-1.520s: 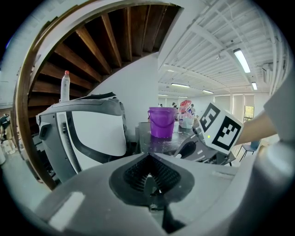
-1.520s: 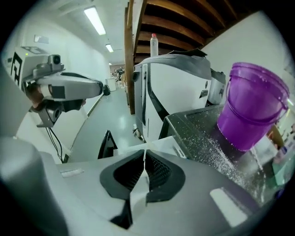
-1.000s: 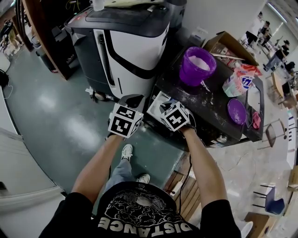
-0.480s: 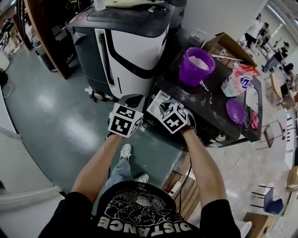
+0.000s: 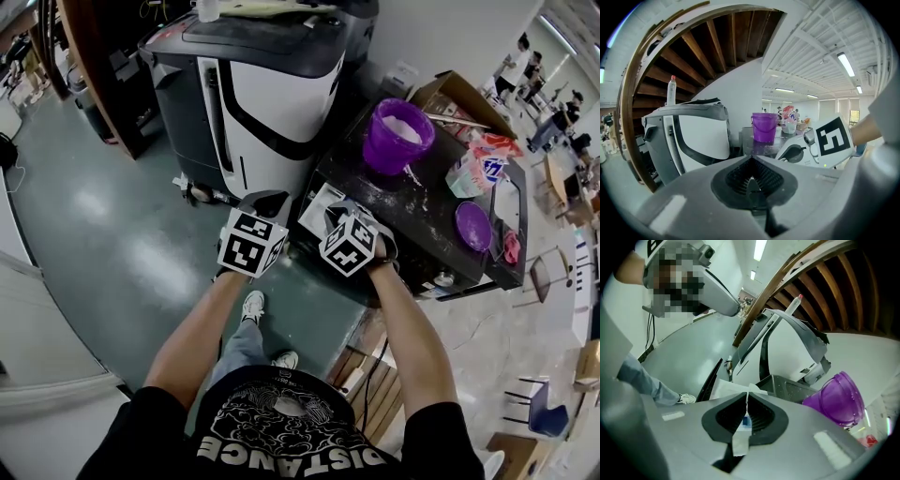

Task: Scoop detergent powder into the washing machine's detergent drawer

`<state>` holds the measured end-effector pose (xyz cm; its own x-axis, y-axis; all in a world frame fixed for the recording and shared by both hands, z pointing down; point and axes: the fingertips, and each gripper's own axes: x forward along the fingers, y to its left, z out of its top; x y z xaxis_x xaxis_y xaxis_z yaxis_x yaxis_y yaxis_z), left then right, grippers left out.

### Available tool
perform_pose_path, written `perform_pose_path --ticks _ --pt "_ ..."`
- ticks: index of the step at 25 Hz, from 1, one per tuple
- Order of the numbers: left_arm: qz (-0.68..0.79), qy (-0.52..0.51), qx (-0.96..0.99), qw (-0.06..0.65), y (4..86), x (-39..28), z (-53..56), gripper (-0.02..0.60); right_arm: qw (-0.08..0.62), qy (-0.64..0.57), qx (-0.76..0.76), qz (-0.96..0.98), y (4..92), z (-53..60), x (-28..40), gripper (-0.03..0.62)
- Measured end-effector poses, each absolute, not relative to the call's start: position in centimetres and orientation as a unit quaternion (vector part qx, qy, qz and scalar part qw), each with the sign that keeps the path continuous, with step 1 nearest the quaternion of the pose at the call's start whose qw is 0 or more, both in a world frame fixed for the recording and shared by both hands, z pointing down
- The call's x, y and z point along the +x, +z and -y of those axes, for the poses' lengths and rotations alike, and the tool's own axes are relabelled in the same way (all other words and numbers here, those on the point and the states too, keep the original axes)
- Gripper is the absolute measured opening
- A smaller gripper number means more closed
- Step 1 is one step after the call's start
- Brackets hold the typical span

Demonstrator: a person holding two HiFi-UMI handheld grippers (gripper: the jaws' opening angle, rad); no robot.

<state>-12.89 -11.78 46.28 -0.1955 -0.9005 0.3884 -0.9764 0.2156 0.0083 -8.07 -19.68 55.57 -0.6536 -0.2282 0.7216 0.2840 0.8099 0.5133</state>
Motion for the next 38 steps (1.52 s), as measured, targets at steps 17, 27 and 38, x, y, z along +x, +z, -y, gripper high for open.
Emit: perform_pose_path --ticks 17,27,38 --pt "0.765 0.118 0.613 0.158 46.2 -12.5 11.7 0.002 0.397 -0.429 -0.008 0.811 54.6 20.5 -7.8 0.035" --pt "0.763 0.119 0.615 0.159 46.2 -12.2 12.0 0.002 0.386 -0.466 -0.013 0.796 54.1 20.5 -8.0 0.035" --pt "0.763 0.12 0.615 0.159 46.1 -12.0 11.9 0.002 0.376 -0.489 -0.001 0.787 53.9 20.5 -7.7 0.035"
